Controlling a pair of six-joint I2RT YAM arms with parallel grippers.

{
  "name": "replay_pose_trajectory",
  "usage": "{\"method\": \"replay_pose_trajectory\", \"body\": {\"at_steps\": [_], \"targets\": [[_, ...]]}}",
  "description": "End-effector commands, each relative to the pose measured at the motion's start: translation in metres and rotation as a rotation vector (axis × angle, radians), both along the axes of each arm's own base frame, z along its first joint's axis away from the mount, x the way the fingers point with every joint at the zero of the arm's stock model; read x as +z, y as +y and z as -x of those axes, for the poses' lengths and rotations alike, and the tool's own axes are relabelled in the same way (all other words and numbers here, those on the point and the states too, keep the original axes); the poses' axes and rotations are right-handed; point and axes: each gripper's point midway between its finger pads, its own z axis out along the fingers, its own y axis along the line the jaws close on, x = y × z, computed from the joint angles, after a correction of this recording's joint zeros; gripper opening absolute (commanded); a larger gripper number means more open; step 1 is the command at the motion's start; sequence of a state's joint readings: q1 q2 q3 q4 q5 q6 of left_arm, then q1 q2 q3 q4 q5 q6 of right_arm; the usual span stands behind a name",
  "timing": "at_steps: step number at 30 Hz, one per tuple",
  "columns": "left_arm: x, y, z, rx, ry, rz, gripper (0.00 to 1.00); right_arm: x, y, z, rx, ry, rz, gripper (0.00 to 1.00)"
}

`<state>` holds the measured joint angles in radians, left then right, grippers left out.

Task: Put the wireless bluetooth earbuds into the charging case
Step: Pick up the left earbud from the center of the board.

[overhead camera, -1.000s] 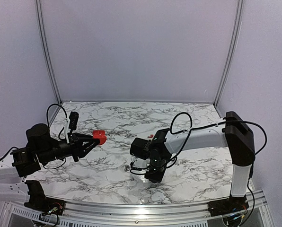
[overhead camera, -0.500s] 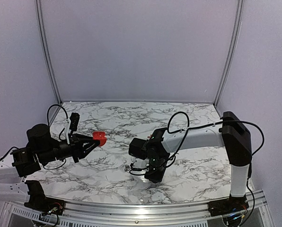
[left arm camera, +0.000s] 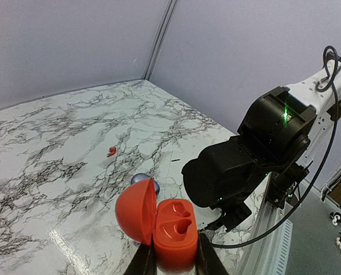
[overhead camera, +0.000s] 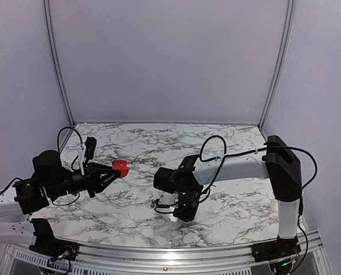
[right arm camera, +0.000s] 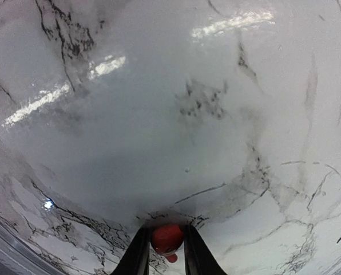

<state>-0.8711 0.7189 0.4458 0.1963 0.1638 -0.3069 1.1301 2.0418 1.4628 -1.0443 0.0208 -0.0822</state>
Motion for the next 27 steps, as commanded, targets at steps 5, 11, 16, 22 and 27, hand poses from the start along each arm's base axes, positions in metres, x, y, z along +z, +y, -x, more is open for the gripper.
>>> {"method": "replay_pose_trajectory", "body": {"at_steps": [5,11,16,22,27], "targets": [[0.015,0.001,-0.003,0.008,-0.032,0.017,0.00,-0.007,0.010,-0.001,0.011,0.000,-0.022,0.16],[0.018,0.000,-0.007,0.028,-0.065,0.029,0.00,0.025,0.025,-0.025,-0.061,-0.015,-0.203,0.13],[0.022,0.001,-0.011,0.044,-0.137,0.042,0.00,0.083,0.044,-0.062,-0.145,-0.074,-0.462,0.11],[0.027,-0.004,-0.012,0.016,-0.244,0.018,0.00,0.186,0.068,-0.084,-0.147,-0.187,-0.808,0.11],[0.045,-0.008,-0.002,-0.036,-0.382,0.025,0.00,0.265,0.080,-0.070,-0.072,-0.217,-1.080,0.11]]}}
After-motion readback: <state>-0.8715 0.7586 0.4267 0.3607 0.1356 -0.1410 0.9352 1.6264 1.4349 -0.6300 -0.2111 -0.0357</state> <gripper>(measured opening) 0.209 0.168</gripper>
